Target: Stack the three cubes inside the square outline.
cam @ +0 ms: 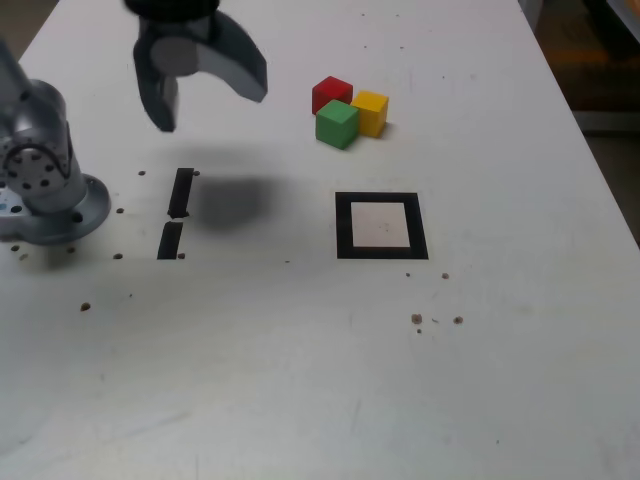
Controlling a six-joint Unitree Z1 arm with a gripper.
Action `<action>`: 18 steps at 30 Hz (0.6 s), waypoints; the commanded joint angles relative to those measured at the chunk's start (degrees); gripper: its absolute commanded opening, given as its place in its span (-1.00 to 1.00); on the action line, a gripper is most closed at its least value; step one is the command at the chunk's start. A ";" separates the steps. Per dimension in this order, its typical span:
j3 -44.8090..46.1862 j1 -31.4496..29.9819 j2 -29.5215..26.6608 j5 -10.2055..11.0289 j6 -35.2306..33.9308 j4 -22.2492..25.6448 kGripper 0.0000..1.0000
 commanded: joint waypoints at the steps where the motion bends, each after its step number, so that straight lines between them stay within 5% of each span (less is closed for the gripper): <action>1: -19.27 2.97 5.45 -0.97 3.74 2.63 0.99; 6: -29.36 10.79 13.02 -1.94 13.85 5.63 0.99; 13: -38.13 15.75 19.74 1.79 20.84 6.39 0.99; 18: -40.99 16.13 24.35 2.14 22.38 6.40 0.99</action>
